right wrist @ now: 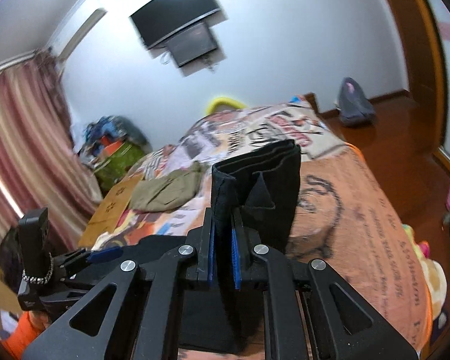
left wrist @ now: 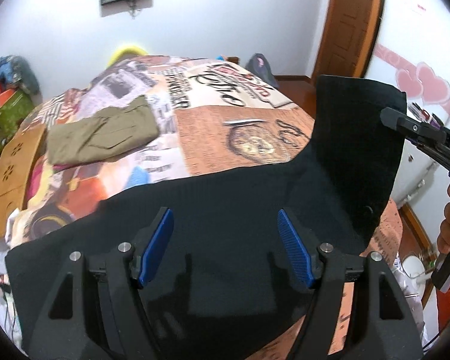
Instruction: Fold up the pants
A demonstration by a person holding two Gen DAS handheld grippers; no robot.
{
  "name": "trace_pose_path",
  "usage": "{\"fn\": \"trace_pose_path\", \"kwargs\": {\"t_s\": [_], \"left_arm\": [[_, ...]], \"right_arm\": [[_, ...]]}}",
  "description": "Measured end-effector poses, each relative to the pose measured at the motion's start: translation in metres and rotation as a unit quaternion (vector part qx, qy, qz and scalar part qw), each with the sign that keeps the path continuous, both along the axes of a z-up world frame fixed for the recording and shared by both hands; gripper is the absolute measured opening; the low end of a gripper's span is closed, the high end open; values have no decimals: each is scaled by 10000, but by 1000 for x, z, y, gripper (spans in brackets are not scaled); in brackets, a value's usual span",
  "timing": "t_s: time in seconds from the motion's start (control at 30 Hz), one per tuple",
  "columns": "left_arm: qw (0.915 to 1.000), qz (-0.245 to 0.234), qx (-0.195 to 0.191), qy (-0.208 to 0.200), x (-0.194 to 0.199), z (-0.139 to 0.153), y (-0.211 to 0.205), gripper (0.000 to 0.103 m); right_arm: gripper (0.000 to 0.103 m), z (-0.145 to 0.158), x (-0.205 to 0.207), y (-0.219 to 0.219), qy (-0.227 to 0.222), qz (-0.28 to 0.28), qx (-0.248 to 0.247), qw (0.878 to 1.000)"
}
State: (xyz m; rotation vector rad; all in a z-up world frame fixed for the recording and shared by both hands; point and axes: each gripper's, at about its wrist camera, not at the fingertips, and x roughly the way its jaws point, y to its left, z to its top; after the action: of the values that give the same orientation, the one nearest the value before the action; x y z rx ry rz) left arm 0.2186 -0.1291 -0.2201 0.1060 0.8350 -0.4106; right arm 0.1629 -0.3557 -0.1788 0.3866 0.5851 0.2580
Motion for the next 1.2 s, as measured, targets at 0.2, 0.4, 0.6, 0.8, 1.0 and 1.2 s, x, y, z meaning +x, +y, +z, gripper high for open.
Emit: {"fn": "trace_pose_path", "kwargs": {"t_s": [0.2,0.4,0.6,0.8,1.0,1.2], "left_arm": [[9989,423,-164,90,-5,-6,48,71],[9965,760,-269,224,-13,-18,82,71],[9956,830,-292,310,-17,-26,88,71],[9966,706,-299,314,-15,-25,76,71],[9982,483,-232,265,-9,-19,51,71],[9989,257,-204,334,-3,-20,26,71]], "right_arm": [[8,-12,14,51,184,656,-211,9975],[8,-48,24,108,649,1376,-523,9870],[9,-82,15,135,1088,1810,-896,9733],[12,-87,10,133,1242,2107,-932,9651],[15,-81,-7,135,1327,2431,-920,9565],[25,-59,-14,101,1109,2069,-901,9679]]}}
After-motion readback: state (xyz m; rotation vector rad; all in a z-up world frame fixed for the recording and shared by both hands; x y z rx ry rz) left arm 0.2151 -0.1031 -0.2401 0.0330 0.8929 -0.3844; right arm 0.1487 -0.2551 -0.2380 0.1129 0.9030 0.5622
